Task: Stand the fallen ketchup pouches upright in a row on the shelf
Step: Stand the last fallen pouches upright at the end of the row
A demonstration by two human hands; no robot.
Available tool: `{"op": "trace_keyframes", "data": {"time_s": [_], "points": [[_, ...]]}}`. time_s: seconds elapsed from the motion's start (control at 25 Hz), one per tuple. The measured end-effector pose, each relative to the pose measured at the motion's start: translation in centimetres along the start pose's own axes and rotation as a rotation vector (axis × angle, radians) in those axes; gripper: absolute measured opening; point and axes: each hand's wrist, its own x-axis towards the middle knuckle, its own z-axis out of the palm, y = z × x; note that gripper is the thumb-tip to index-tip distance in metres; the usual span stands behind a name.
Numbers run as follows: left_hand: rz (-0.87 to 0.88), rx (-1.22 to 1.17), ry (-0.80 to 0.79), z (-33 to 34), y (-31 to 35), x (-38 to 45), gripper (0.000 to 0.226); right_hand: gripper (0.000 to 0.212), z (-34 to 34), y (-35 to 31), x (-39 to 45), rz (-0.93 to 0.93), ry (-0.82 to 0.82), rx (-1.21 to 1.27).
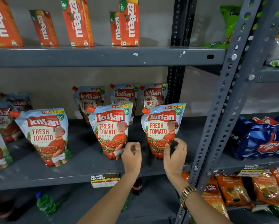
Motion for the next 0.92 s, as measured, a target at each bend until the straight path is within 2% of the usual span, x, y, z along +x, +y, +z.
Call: {"op": "trace_keyframes", "data": {"time_s": [0.16,0.28,0.36,0.44,0.52,0.6,0.68,0.92], "points": [[0.046,0.086,0.207,-3.8,-0.1,1.5,0.018,0.016,2.1,-2.4,-1.5,-0.117,-0.038,0.018],[0.032,0.083,0.230,-6.5,-0.8,3.1,0.016,0.009,4.4,-3.7,-2.7,-0.127,-0.131,0.070],[0.010,0.092,0.191,-8.2,-0.9,3.9,0.019,0.013,6.2,-4.4,-3.4,-0.067,-0.233,0.116],[-0.048,0.115,0.134,-9.3,-1.2,4.8,0.037,0.026,8.0,-4.9,-4.0,0.011,-0.367,0.113],[-0.126,0.133,0.021,-10.1,-1.8,6.0,0.063,0.041,9.4,-5.6,-4.8,0.102,-0.534,0.139],[-0.180,0.197,-0.145,-10.6,-2.4,7.0,0.067,0.041,10.2,-6.0,-5.3,0.159,-0.633,0.179],[-0.195,0.288,-0.253,-11.1,-2.7,7.3,0.062,0.035,10.5,-5.9,-5.6,0.167,-0.639,0.156],[-0.141,0.320,-0.289,-10.7,-2.3,6.5,0.051,0.037,9.6,-4.6,-5.2,0.194,-0.584,0.079]]}}
